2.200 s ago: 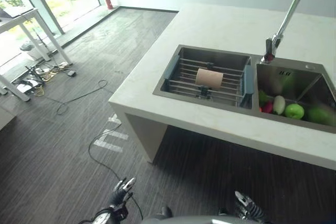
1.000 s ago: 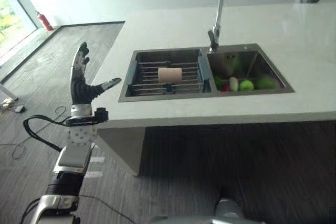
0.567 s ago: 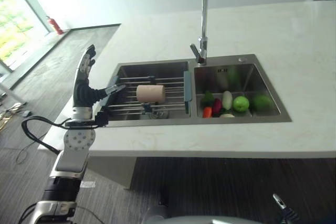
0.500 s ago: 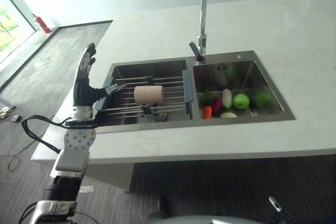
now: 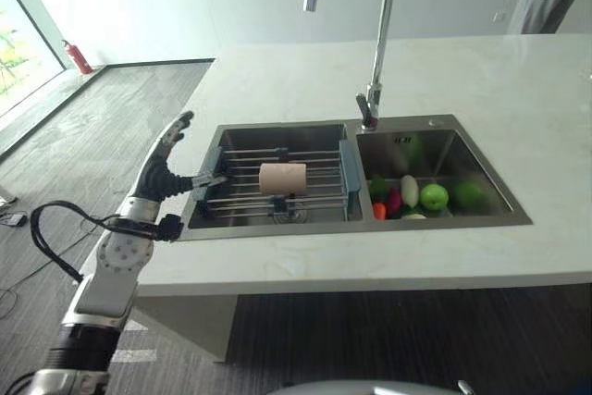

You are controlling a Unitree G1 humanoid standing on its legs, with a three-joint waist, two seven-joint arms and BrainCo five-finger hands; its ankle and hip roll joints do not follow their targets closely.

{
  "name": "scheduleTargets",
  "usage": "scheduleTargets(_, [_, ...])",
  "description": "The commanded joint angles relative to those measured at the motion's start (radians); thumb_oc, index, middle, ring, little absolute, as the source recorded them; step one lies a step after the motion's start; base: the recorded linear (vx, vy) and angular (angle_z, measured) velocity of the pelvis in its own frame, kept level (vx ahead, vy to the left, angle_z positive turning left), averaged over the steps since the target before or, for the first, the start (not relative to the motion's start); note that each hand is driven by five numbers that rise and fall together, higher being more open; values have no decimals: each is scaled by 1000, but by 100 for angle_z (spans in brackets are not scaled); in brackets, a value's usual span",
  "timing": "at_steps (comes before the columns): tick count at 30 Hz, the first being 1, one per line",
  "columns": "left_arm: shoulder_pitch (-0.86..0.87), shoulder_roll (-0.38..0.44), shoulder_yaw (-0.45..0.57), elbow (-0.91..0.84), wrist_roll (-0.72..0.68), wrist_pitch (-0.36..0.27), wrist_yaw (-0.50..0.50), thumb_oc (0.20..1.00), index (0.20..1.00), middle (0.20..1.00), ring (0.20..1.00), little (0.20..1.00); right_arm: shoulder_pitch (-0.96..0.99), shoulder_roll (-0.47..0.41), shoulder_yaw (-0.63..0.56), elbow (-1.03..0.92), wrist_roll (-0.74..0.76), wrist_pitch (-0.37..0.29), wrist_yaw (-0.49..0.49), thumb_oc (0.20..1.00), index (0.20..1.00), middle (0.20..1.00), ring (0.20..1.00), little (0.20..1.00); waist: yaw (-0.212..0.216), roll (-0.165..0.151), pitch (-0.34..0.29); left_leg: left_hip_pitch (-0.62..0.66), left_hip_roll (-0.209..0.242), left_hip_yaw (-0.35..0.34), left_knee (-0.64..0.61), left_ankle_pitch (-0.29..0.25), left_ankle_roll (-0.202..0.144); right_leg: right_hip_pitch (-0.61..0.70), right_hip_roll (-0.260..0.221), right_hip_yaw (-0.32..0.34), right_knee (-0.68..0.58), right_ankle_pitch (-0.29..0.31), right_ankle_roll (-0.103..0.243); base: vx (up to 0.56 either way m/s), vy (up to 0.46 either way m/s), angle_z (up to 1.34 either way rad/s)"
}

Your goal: Place the dishes in the dishwasher.

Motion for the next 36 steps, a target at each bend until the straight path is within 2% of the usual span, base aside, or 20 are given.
scheduleTargets(1, [-130,67,9,60,-2,62,-75,1000,1000,1000,1000,1000,-62,-43,4,6,-32,0,17,1000,1000,1000,1000,1000,9,50,33,36,31,53,10,-69,-15,-46,-33,-49,6,39,79,67,41,-1])
scheduleTargets(4, [-168,136,3,118,-62,70,-108,1000,1000,1000,1000,1000,-63,-62,7,27,-40,11,25,1000,1000,1000,1000,1000,5,58,33,38,27,52,10,-70,-13,-46,-34,-43,5,42,82,95,36,-2])
scheduleTargets(9, [-230,187,-13,165,-63,104,-139,1000,1000,1000,1000,1000,-54,-85,6,52,-66,17,39,1000,1000,1000,1000,1000,-11,68,40,31,25,50,10,-70,-15,-61,-41,-33,5,48,90,104,30,-1])
scheduleTargets(11, [-289,198,-38,185,-69,117,-117,1000,1000,1000,1000,1000,-74,-111,13,20,-51,27,45,1000,1000,1000,1000,1000,-23,79,66,-5,27,43,10,-55,-18,-107,-53,-23,18,55,88,-173,149,-3])
scheduleTargets(14, [-376,197,-81,234,-78,93,-67,1000,1000,1000,1000,1000,-140,-171,10,9,-30,31,71,1000,1000,1000,1000,1000,-37,101,119,-74,10,33,11,-32,-17,-191,-61,15,41,67,83,-261,176,-1])
scheduleTargets(17, [-417,212,-102,255,-103,90,-71,1000,1000,1000,1000,1000,-153,-196,3,23,-35,21,94,1000,1000,1000,1000,1000,-46,111,140,-84,5,34,10,-29,-17,-202,-63,31,36,73,87,-49,64,-11])
scheduleTargets(20, [-440,224,-122,271,-106,82,-83,1000,1000,1000,1000,1000,-144,-203,-1,27,-44,11,110,1000,1000,1000,1000,1000,-55,112,149,-82,5,39,10,-30,-18,-202,-67,32,31,78,94,11,14,-8])
scheduleTargets(24, [-492,230,-170,285,-95,103,-94,1000,1000,1000,1000,1000,-141,-215,6,5,-47,14,123,1000,1000,1000,1000,1000,-73,110,166,-85,7,54,10,-29,-21,-212,-70,34,33,84,98,-13,3,0])
scheduleTargets(28, [-575,237,-235,317,-91,108,-75,1000,1000,1000,1000,1000,-159,-219,21,-11,-33,19,128,1000,1000,1000,1000,1000,-84,101,189,-101,11,65,10,-24,-24,-235,-71,36,33,92,100,-91,-20,-3])
scheduleTargets(36, [-653,231,-276,369,-93,97,-40,1000,1000,1000,1000,1000,-176,-217,43,-20,-31,23,122,1000,1000,1000,1000,1000,-93,97,213,-126,16,72,13,-15,-30,-260,-73,41,35,101,98,-20,-4,0])
